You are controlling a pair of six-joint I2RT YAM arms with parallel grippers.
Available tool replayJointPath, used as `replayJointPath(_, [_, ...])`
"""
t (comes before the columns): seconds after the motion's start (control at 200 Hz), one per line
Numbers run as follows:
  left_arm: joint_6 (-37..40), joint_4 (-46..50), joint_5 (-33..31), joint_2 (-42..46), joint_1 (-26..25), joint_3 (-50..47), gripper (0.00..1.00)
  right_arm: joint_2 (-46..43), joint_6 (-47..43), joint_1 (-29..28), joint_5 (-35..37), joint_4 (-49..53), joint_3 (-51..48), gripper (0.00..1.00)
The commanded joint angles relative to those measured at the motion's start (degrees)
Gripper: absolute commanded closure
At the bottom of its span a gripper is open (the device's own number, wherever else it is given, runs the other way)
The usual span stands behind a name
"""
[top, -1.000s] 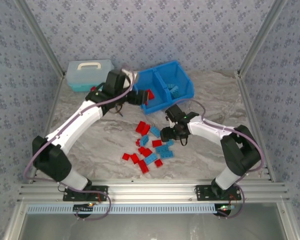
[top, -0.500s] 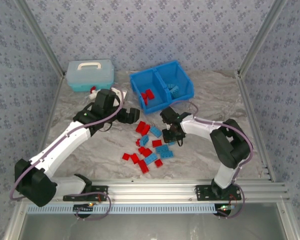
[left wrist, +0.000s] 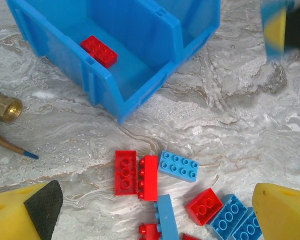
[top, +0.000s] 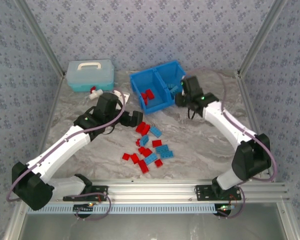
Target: Sort the legos into containers by color
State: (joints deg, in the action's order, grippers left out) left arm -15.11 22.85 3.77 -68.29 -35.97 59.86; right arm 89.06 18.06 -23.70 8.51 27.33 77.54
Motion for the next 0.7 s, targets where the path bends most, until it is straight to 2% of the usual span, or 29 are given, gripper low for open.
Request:
replayJointPath(0.0, [-1.07,0.48,-2.08,2.06,-1.26,-1.38,0.01,8.15,-3.86,3.64,0.8,-2.85,8.08,0.71])
replayJointPath(0.27, [-5.31,3.21,-3.18,6.4,-2.85,-5.88,0.01,31.22,-6.55,8.75,-2.67,4.28,32.77,0.71])
replayJointPath(0.515, [-8.81,2.39,-3.02,6.42,-4.85,-9.03,0.01,42.3,-4.82,8.71,-4.9,9.3,43.38,0.67])
replayJointPath(0.585, [-9.64,1.79,-2.83,6.03,-5.12,-9.61,0.01,42.95,-4.28,8.72,-4.62,9.93,44.01,0.62])
replayJointPath(0.695, [-10.83,0.19,-3.04,4.86,-5.29,-10.97,0.01,41.34,-3.49,8.51,-4.47,10.3,42.85,0.38])
